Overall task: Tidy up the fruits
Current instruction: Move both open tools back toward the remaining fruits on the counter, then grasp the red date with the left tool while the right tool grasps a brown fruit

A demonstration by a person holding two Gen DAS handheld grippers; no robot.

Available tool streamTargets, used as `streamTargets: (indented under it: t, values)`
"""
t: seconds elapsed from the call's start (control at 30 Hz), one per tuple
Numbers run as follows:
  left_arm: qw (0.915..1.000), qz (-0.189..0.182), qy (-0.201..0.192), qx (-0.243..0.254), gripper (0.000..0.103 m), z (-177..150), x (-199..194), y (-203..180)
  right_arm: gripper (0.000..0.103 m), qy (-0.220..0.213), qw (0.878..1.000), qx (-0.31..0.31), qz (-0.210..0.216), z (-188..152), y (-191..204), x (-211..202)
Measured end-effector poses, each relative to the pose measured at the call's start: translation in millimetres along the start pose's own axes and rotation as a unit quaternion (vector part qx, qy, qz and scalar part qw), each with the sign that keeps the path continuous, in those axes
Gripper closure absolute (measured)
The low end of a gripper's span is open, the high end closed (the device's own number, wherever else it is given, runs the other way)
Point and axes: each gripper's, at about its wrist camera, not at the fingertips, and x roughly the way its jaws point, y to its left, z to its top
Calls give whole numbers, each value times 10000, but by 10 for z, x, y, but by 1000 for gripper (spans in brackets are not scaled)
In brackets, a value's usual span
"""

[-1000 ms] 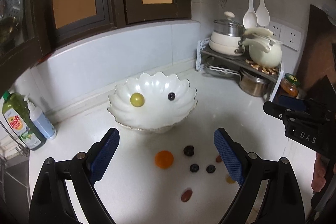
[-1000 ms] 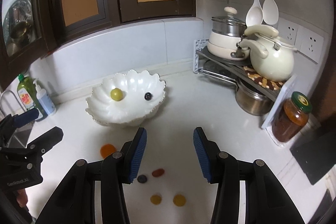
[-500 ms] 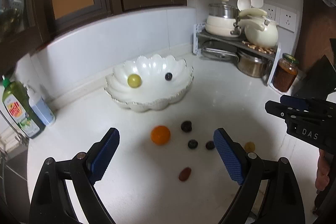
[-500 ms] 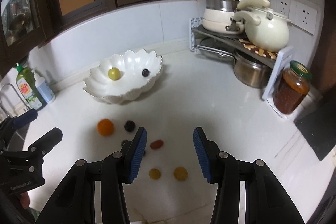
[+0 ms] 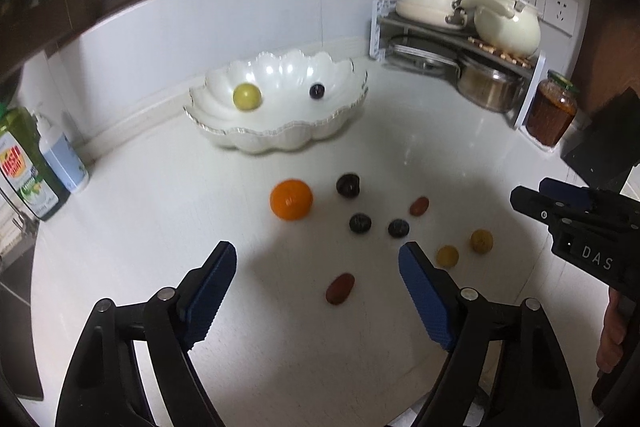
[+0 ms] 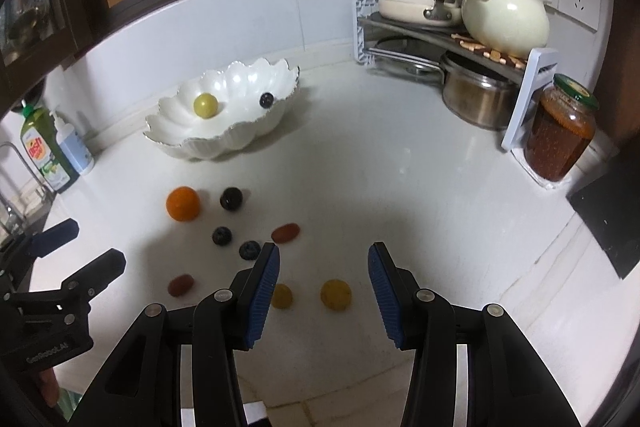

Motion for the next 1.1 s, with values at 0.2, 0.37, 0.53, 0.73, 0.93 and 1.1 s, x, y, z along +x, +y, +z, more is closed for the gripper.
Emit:
streamTargets:
  t: [0.2,0.37,0.53,0.73,0.93,1.1]
  values:
    - [9999,-4,170,-3,25,-92,137,-28,55,121,9999,-23,1,-88,-17,130]
    - [9992,-34,396,-66,29,-165,280,-31,55,274,9996,-34,79,-169,-36,258]
    - [9985,-70,528,-78,33,-252,397,-36,56,400,9992,-32,35,-244,-58,383]
    - [9984,-154,544,-92,39,-318,523,-49,56,451,9990,3,30,-323,-90,480]
    - [9977,-217,630,-108,46,-379,683,-57,56,439,9990,21,-25,-353,-94,561]
    - [9968,-271,732,-152,47,-399,781,-51,56,434,9990,33,-58,-353,-97,621]
